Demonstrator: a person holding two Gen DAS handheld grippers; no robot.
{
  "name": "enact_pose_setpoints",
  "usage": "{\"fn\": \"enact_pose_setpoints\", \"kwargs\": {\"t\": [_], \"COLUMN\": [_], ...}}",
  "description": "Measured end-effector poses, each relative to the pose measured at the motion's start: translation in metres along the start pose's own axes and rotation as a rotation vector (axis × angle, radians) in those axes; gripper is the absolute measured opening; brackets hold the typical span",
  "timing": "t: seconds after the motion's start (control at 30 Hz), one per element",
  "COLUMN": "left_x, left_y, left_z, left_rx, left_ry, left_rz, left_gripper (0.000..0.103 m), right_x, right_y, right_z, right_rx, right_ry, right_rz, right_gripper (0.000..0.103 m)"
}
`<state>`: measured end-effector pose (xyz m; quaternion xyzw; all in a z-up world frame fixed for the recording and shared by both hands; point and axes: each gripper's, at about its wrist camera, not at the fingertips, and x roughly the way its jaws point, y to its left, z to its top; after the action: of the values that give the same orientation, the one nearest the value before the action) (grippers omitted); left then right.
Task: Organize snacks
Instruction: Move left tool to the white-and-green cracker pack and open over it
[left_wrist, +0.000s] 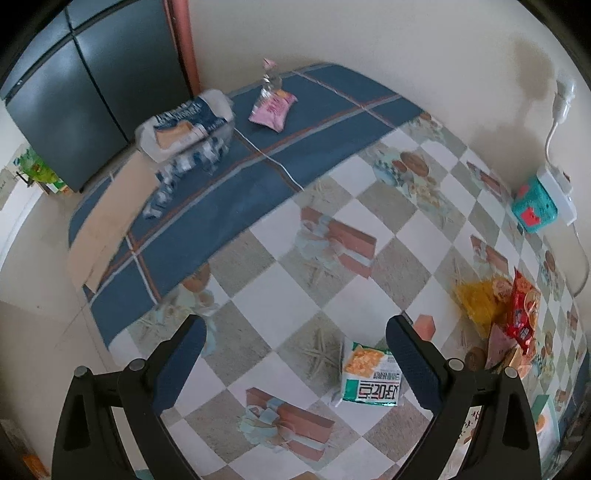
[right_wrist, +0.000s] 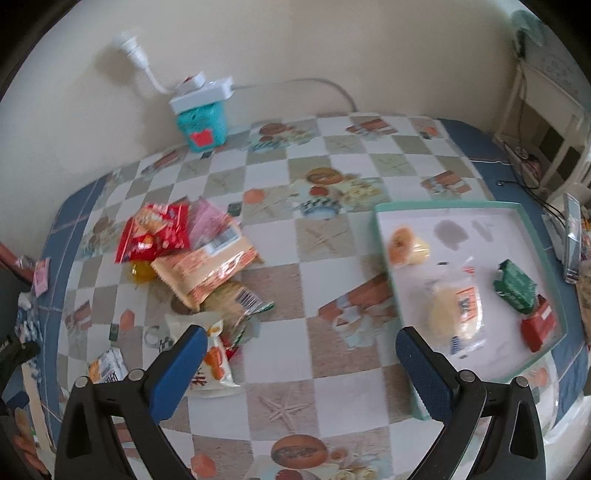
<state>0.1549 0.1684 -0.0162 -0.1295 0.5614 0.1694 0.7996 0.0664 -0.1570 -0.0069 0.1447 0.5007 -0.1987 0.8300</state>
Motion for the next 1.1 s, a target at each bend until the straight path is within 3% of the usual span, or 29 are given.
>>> {"fn": "enact_pose_setpoints", "kwargs": {"t": [0.4, 1.1], "left_x": [0.042, 0.077], "left_y": [-0.026, -0.062], "left_z": [-0.015, -0.034], "left_rx": [0.069, 0.188], "left_ry": [0.126, 0.205], "left_rz": [-0.013, -0.011], "left_gripper": [0.098, 0.098], "right_x": [0.044, 0.084], "right_y": [0.049, 0.086], "right_z": [-0.026, -0.043], "right_rx": [-0.120, -0.203], "right_ry": [0.107, 0.155], "right_rz": [0.027, 0.032], "right_gripper": [0.103, 0.103]}}
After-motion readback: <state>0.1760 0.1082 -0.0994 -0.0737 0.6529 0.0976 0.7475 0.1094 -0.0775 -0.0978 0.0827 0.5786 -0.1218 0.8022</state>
